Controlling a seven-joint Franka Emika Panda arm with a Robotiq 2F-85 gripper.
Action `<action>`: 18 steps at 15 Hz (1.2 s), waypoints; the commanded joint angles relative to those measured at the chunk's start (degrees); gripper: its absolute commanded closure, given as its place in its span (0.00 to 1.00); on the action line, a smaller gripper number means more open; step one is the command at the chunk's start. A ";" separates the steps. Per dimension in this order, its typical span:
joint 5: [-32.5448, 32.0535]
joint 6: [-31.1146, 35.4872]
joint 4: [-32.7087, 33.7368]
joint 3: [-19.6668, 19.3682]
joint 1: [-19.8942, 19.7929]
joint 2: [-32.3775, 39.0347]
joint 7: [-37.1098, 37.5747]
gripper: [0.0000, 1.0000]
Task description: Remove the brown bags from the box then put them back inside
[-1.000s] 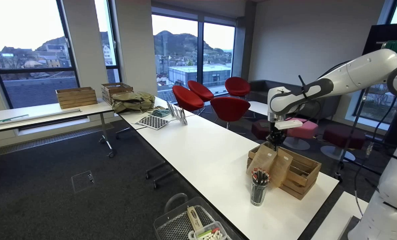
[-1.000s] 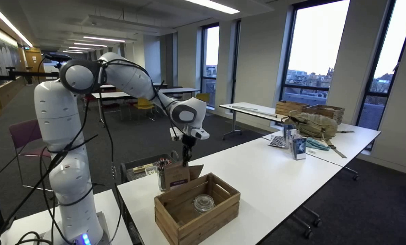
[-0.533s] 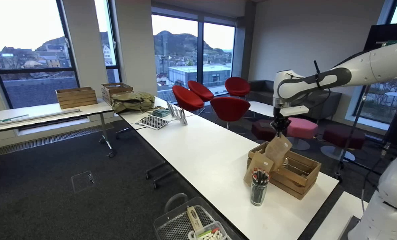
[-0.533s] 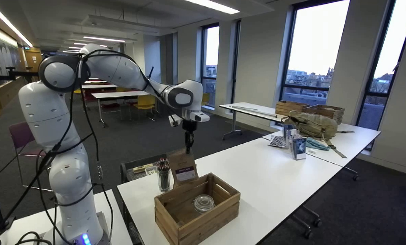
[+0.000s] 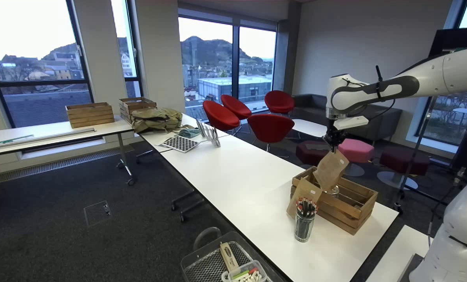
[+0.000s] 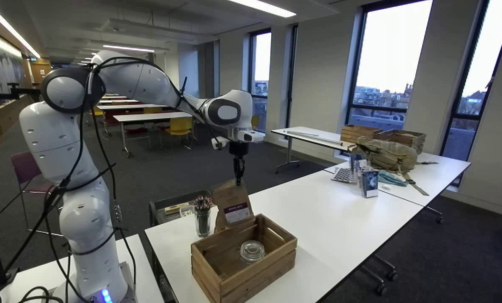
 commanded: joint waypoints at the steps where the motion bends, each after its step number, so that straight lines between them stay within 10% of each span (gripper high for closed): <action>1: -2.33 -2.76 1.72 -0.65 -2.06 0.54 1.28 1.00; 18: 23.33 -1.13 -1.78 -10.41 -9.65 4.27 19.27 1.00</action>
